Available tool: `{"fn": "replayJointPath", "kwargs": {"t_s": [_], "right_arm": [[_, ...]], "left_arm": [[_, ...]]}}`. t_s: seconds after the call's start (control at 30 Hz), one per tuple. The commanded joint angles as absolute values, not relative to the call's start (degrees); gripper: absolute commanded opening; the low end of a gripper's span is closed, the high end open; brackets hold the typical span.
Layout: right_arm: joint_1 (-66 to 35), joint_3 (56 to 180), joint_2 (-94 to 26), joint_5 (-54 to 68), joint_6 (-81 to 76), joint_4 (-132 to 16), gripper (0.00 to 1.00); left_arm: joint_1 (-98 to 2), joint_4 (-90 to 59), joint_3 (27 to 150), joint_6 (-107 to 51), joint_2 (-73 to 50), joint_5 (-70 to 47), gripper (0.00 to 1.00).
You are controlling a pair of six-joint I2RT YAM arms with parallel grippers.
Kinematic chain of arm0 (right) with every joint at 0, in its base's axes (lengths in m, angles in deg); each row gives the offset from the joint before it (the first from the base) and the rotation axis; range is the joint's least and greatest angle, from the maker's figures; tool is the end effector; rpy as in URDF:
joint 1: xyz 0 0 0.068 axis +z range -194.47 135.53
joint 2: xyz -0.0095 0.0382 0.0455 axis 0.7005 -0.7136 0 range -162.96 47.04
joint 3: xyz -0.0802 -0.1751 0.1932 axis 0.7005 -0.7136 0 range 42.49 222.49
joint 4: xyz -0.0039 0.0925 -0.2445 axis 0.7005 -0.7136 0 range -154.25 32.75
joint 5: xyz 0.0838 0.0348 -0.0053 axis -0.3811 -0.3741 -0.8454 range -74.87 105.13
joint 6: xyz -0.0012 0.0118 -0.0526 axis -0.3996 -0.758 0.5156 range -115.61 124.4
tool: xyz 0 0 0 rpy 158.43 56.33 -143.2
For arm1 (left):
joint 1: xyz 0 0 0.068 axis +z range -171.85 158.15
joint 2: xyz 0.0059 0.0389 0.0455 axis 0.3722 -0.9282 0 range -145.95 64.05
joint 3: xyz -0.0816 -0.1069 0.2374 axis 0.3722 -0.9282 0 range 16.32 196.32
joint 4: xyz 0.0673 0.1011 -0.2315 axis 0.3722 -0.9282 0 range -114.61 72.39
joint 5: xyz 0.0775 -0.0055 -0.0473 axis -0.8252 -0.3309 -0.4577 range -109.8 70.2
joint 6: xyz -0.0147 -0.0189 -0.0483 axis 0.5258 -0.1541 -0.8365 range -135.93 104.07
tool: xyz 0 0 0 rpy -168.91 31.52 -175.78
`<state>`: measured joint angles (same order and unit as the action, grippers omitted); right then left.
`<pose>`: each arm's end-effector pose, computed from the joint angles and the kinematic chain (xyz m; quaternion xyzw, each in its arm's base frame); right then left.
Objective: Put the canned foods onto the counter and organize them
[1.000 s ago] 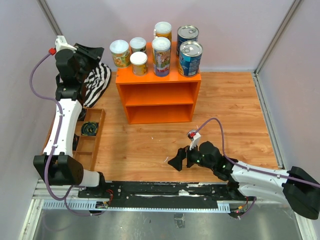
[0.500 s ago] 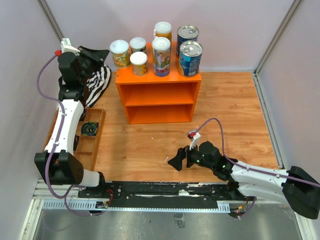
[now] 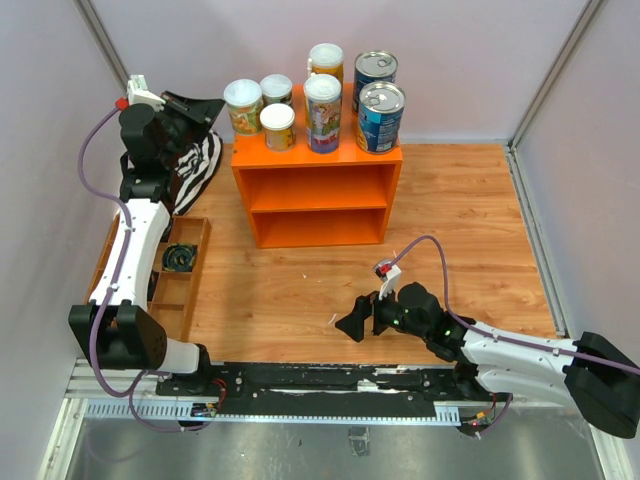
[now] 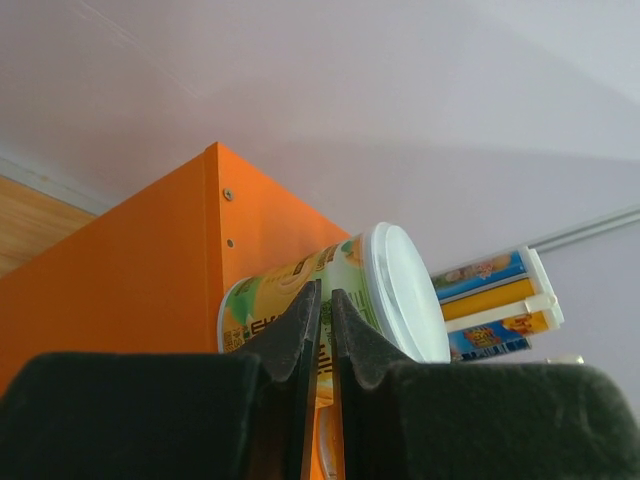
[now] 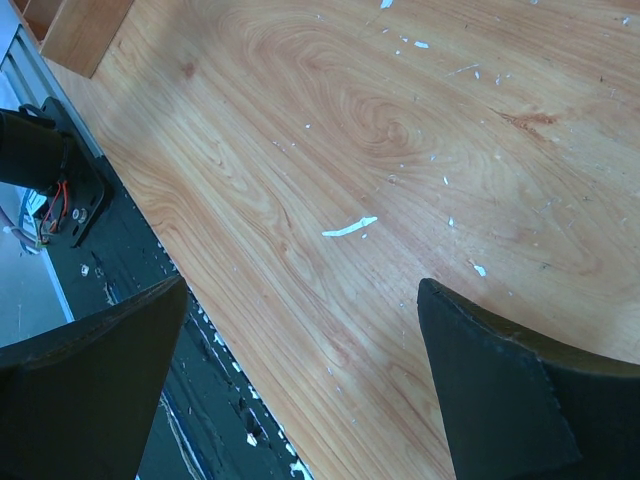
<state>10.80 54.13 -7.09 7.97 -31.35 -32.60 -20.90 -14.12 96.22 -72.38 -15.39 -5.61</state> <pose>0.1049 0.1591 0.1727 -0.1730 0.7887 0.4547 0.3759 0.3245 -0.0035 0.4424 -0.2460 0.6373 -0.4124 0.6028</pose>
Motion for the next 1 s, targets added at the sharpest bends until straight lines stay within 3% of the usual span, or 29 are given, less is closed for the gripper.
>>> {"fn": "replayJointPath", "kwargs": {"t_s": [0.0, 0.63, 0.97], "right_arm": [[8.8, 55.4, -7.0, 7.5, -31.7, -31.0, 0.99], [8.9, 55.4, -6.6, 7.2, -31.8, -31.4, 0.99], [8.8, 55.3, -5.5, 7.5, -31.6, -32.4, 0.99]], "left_arm": [[-22.2, -11.8, 96.4, -71.9, -15.8, -4.4, 0.12], [-24.0, -12.5, 95.6, -70.5, -14.8, -6.4, 0.11], [-24.0, -18.8, 97.2, -65.5, -10.8, -16.2, 0.17]]}}
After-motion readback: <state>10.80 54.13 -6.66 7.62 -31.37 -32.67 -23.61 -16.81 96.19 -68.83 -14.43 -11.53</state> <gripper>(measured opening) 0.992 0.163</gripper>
